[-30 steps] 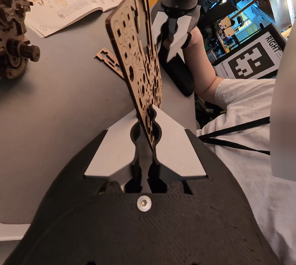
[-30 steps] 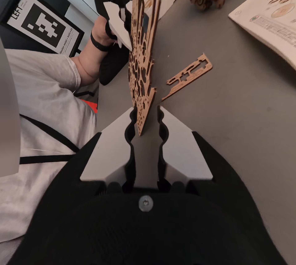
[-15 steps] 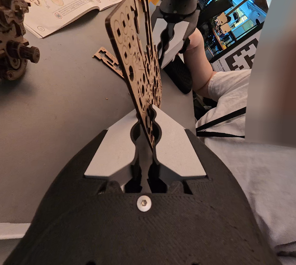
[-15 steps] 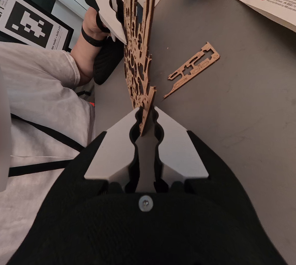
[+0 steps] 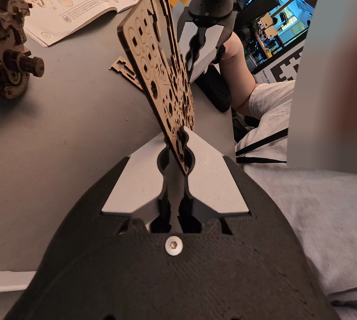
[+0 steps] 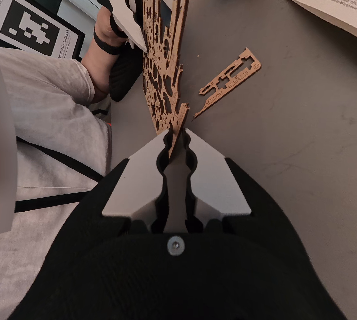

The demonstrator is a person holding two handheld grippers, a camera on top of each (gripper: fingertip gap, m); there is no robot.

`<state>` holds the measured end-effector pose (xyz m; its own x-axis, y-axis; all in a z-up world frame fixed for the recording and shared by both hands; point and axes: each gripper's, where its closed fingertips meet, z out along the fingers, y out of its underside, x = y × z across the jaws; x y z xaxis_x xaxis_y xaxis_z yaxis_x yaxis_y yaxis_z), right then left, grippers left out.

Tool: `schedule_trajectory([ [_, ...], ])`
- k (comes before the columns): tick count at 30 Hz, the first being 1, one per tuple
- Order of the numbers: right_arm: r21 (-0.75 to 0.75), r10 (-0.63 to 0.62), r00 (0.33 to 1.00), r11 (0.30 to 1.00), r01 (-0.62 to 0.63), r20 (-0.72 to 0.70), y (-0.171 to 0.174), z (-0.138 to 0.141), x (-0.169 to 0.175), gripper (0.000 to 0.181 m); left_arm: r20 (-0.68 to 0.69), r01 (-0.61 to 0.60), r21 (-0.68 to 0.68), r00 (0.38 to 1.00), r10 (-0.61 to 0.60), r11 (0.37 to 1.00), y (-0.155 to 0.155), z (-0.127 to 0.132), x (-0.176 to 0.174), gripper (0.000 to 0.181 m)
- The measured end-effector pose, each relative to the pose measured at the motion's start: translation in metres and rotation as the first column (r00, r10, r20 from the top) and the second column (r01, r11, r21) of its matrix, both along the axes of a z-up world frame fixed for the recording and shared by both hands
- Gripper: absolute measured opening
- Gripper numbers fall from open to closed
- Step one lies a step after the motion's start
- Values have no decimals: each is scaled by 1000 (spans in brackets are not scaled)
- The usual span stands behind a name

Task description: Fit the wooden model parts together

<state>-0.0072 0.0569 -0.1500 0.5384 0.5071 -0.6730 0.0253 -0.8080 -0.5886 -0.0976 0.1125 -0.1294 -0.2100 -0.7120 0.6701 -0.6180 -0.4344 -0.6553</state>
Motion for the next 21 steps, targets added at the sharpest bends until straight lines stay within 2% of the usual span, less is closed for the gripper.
schedule_trajectory([
  [21,61,14,999,998,-16,35,0,4,-1,5,0,-12,-4,1000,12,1000,2,0,0,5],
])
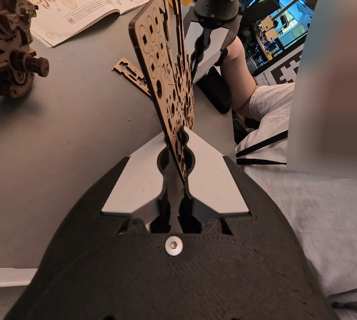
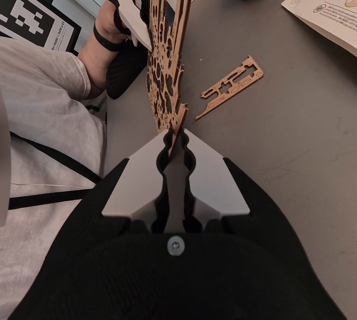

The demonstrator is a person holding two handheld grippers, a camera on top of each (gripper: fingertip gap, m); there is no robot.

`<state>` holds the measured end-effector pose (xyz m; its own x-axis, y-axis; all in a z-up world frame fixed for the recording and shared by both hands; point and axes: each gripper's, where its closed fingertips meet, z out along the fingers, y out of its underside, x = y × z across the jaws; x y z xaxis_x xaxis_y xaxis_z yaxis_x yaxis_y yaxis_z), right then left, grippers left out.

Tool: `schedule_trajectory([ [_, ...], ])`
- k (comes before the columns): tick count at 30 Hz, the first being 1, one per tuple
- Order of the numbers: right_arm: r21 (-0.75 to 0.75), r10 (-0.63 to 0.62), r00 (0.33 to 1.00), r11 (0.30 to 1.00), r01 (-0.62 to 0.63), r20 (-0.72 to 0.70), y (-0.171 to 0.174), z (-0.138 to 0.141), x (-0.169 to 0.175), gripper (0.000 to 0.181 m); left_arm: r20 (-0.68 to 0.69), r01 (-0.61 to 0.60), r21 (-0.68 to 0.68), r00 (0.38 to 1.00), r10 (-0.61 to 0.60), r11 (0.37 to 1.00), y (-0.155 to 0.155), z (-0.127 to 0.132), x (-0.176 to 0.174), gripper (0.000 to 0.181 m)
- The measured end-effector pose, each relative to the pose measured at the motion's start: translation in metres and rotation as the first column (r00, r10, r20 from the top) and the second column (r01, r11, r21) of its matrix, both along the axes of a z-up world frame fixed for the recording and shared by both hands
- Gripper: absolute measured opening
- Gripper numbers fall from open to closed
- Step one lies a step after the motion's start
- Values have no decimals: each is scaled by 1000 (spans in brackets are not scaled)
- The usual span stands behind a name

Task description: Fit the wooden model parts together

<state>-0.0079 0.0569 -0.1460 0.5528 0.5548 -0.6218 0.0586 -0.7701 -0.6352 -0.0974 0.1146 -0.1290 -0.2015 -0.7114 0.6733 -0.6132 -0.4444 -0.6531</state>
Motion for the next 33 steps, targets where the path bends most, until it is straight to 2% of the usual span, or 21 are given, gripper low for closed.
schedule_trajectory([
  [6,10,2,1000,1000,-2,8,0,0,0,5,10,-8,-9,1000,9,1000,1,2,0,7],
  [14,14,0,1000,1000,-1,21,0,-1,0,6,19,-2,-22,1000,2,1000,1,5,-1,18],
  [22,22,1,1000,1000,-2,27,1,-1,0,6,-23,18,13,1000,-18,1000,-3,1,-5,17],
  [25,38,-2,999,999,0,32,2,0,1,6,-41,36,45,999,-34,998,-4,-1,-9,8],
  [30,48,-7,998,999,4,57,3,-2,3,7,-118,73,58,991,-66,996,-8,-13,-15,15],
  [33,58,-10,998,998,6,58,4,-2,3,7,-122,84,57,990,-76,995,-10,-15,-14,13],
])
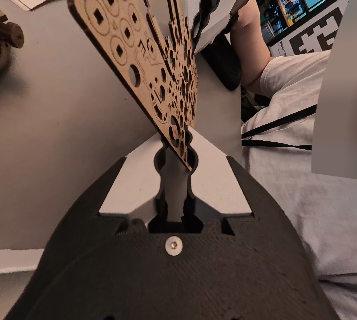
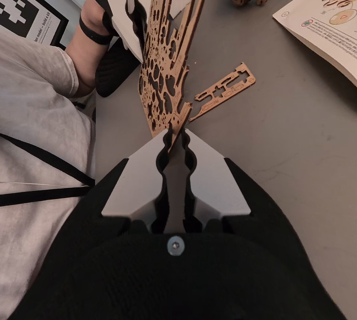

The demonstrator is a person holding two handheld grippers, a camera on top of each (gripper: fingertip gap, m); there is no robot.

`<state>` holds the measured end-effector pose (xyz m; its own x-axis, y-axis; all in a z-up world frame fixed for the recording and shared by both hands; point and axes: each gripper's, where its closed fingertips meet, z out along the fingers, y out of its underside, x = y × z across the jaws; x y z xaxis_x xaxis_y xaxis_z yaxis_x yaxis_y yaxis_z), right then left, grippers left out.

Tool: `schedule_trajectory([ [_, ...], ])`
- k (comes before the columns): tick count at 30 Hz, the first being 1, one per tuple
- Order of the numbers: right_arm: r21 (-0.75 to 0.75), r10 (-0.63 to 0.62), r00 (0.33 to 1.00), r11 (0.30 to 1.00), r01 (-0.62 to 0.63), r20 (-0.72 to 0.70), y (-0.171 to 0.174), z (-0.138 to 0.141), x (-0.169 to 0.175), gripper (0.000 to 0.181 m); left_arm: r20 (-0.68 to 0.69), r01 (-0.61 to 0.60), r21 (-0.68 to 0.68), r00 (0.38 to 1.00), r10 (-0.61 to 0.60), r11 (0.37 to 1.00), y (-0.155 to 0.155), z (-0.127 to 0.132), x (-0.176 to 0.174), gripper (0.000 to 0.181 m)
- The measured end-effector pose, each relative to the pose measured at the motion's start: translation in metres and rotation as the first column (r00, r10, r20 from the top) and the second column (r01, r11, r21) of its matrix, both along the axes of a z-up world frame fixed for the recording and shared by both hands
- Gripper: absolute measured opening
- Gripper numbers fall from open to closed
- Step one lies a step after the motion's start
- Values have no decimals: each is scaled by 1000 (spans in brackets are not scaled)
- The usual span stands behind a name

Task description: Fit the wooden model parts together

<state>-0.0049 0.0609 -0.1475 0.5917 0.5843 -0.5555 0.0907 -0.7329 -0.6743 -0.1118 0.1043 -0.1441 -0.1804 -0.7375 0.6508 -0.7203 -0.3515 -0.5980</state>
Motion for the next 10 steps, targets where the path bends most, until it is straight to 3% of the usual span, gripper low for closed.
schedule_trajectory([
  [10,66,-24,1000,998,23,14,6,6,6,6,-9,18,-7,1000,-18,1000,-5,-3,2,3],
])
